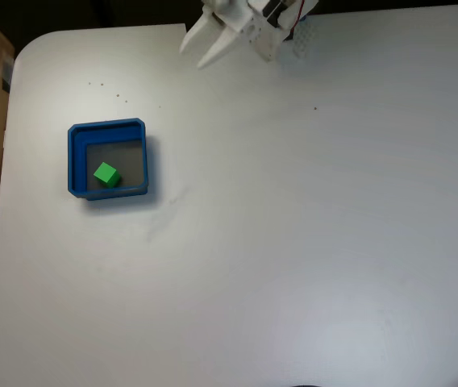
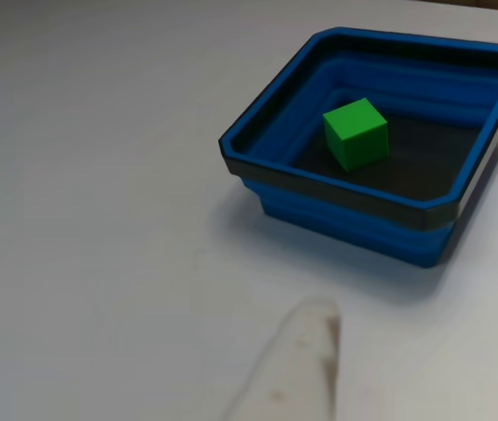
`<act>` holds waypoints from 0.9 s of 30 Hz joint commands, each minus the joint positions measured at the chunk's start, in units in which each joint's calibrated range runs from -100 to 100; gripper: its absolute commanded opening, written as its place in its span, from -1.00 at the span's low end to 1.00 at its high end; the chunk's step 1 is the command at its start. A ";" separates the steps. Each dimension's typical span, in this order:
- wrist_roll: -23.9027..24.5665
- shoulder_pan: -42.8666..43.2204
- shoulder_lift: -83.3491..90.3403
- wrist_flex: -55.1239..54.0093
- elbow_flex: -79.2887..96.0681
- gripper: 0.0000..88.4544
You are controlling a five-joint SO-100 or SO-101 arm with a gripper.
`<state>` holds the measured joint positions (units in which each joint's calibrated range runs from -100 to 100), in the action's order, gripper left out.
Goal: Pick up green cube and drop it in the blue box
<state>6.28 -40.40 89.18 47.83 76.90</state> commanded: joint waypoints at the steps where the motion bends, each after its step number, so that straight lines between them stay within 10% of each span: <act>1: -0.29 0.37 4.22 -1.23 4.67 -0.52; 27: -2.44 1.89 9.90 -21.42 23.01 -0.52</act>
<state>4.32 -38.83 98.17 28.19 99.55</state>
